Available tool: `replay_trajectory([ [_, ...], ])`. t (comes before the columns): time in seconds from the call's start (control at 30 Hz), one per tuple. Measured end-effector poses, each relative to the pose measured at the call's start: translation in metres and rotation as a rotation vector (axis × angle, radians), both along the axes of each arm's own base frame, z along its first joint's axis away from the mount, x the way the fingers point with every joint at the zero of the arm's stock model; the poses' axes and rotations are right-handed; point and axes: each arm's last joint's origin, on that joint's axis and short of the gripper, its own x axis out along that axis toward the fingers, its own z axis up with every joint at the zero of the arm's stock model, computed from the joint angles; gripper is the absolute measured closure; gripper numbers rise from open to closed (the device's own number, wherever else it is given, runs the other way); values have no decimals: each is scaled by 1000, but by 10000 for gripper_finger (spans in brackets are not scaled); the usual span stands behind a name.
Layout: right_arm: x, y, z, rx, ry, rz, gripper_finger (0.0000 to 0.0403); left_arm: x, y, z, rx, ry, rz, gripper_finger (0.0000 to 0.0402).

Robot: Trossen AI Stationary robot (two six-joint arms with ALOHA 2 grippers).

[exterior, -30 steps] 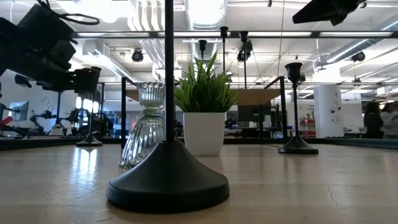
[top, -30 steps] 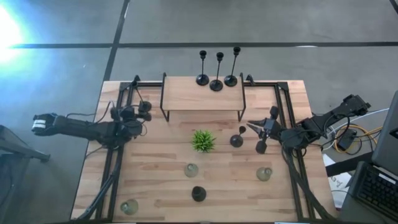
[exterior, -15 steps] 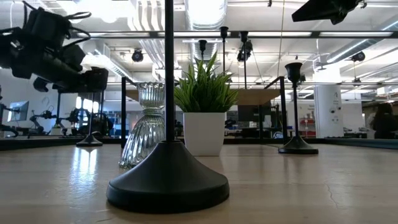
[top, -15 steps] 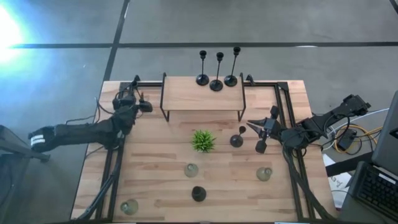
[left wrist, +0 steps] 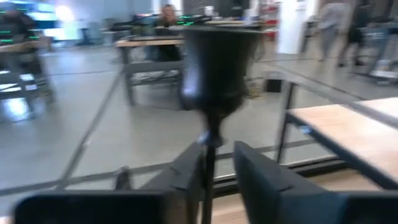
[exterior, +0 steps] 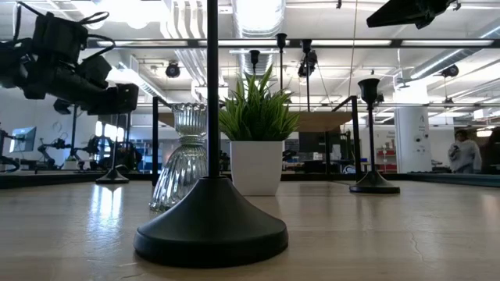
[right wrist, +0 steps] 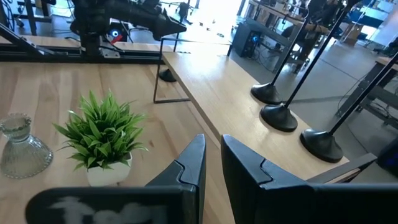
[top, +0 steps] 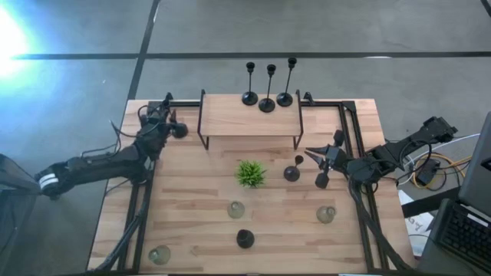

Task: Pick & Place candle stick holders
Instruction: Put the large black candle holder on the shelf

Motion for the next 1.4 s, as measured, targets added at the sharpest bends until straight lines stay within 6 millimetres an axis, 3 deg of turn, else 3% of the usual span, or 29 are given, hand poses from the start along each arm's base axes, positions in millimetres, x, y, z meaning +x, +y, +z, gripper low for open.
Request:
replay_trajectory([
  [0.1,0,0,0,4,-1,-3,360,0,1,0,12,35,-23,379],
  [0.23,0,0,-1,-15,17,-1,360,0,2,7,34,53,-2,384],
  [0.33,-1,-1,-1,-33,16,-16,360,2,2,26,78,30,-10,384],
  [0.53,-1,-1,-1,-34,17,-15,360,3,1,87,145,112,-16,384],
  [0.7,-2,-2,-3,-23,33,-19,360,-4,-3,157,205,153,30,384],
  [0.8,-3,-2,-5,6,24,-31,360,-5,-6,196,260,130,-77,384],
  [0.9,-2,-1,-3,17,7,-32,360,5,-4,219,276,100,-243,384],
  [1.07,0,0,3,11,-38,-19,360,39,12,225,244,142,-426,384],
  [1.3,1,0,4,28,-60,-22,360,86,38,210,181,205,-591,384],
  [1.4,1,0,4,32,-62,-23,360,95,44,217,247,139,-621,384],
])
